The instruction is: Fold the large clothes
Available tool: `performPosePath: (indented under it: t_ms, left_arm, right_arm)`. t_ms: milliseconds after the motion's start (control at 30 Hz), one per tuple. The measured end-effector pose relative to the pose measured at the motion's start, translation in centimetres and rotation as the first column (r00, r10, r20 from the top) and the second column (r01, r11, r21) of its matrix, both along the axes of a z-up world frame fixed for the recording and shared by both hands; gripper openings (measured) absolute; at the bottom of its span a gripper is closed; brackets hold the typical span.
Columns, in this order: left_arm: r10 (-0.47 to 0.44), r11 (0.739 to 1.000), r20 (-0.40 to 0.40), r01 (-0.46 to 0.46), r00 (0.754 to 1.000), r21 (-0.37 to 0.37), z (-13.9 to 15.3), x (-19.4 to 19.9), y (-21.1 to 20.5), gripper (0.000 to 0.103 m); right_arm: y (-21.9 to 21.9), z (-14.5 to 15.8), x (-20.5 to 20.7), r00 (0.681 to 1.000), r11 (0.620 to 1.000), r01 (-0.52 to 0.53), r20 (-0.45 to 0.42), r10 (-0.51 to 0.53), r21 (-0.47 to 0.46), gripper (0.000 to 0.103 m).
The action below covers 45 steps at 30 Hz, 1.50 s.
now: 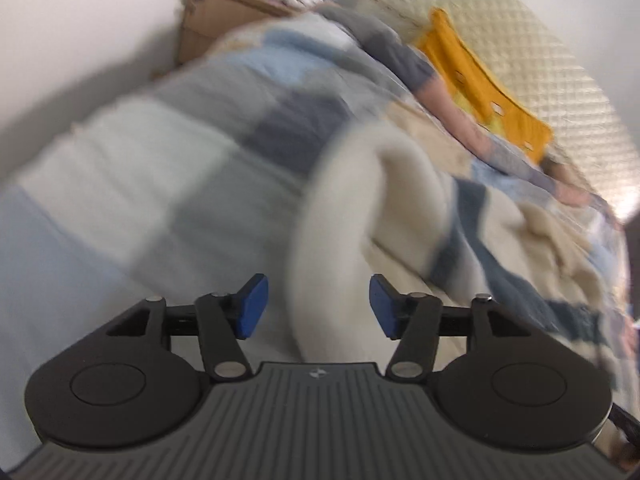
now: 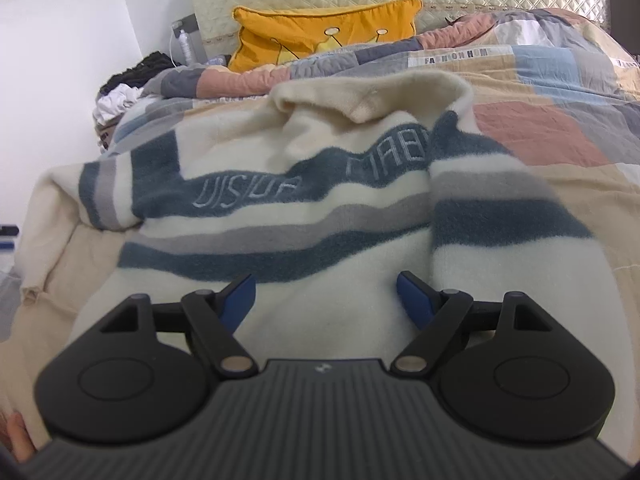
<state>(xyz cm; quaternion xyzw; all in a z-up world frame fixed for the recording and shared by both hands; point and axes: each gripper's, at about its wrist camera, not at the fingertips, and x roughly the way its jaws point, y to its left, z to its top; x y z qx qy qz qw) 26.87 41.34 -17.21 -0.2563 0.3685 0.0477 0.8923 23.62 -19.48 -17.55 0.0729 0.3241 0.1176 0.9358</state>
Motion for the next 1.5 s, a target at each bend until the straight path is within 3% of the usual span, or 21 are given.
performPosePath:
  t_ms: [167,200,233,333,367,467,667,767,833,933,1067,1300,1400,1433,1500]
  left_arm:
    - [-0.143,0.99,-0.034,0.144,0.989,0.009,-1.7,-1.0,-4.0,0.06]
    - [-0.152,0.988,-0.063,0.153,0.986,0.015,-2.1,-0.7,-4.4,0.051]
    - [-0.145,0.989,-0.082,0.147,0.986,0.028,-2.5,-0.6,-4.8,0.034]
    - [-0.07,0.997,-0.084,0.072,0.994,0.027,-2.4,-0.3,-4.6,0.016]
    - [-0.032,0.998,-0.088,0.036,0.996,0.044,-1.9,-0.2,-4.3,0.01]
    - [0.069,0.993,-0.046,-0.064,0.997,0.101,0.8,-0.1,-2.3,0.006]
    - [0.258,0.942,-0.048,-0.24,0.965,0.235,5.8,1.6,5.0,0.005]
    - [0.271,0.892,-0.038,-0.237,0.962,0.385,6.3,3.7,6.8,0.005]
    - [0.277,0.86,-0.096,-0.202,0.956,0.469,4.8,5.0,8.2,0.005]
    - [0.327,0.854,-0.169,-0.214,0.93,0.475,1.0,6.2,10.2,0.005]
    - [0.341,0.862,-0.202,-0.22,0.918,0.457,-2.7,6.8,11.2,0.005]
    - [0.311,0.83,-0.215,-0.155,0.926,0.535,-2.3,6.8,9.5,0.01]
    - [0.334,0.828,-0.227,-0.17,0.915,0.534,-1.1,6.0,8.7,0.021]
    - [0.338,0.834,-0.233,-0.176,0.912,0.522,-0.6,5.6,8.2,0.03]
    - [0.287,0.847,-0.243,-0.127,0.926,0.517,0.6,4.8,6.5,0.044]
  right_arm:
    - [-0.2,0.3,-1.0,1.0,1.0,0.001,0.019,-0.001,-0.012,0.078]
    - [-0.2,0.3,-1.2,1.0,1.0,0.001,0.02,0.0,-0.016,0.077]
    - [-0.3,0.2,-1.4,1.0,1.0,-0.001,0.018,0.001,-0.014,0.077]
    - [-0.3,0.2,-1.8,1.0,1.0,0.004,0.014,-0.003,-0.017,0.077]
    - [-0.2,0.3,-1.9,1.0,1.0,0.006,0.014,-0.005,-0.022,0.077]
    - [-0.1,0.6,-2.4,1.0,0.999,0.011,0.018,-0.01,-0.033,0.077]
    - [0.0,0.4,-2.5,1.0,0.999,0.023,0.009,-0.023,-0.024,0.08]
    - [0.3,0.2,-2.3,1.0,0.999,0.024,0.005,-0.024,-0.025,0.08]
    - [0.4,0.2,-2.4,1.0,0.999,0.024,0.001,-0.024,-0.027,0.08]
    - [0.4,0.1,-2.5,1.0,1.0,0.025,-0.006,-0.025,-0.019,0.08]
    - [0.6,0.0,-2.5,0.999,0.999,0.03,-0.01,-0.03,-0.023,0.08]
    - [0.7,-0.2,-1.9,0.999,0.999,0.039,-0.02,-0.039,-0.025,0.08]
    - [0.7,-0.2,-2.1,0.999,0.999,0.027,-0.021,-0.028,-0.037,0.08]
    - [0.6,0.0,-2.3,1.0,0.999,0.026,-0.016,-0.027,-0.03,0.08]
    - [0.2,0.3,-2.6,1.0,1.0,0.026,-0.011,-0.026,-0.011,0.078]
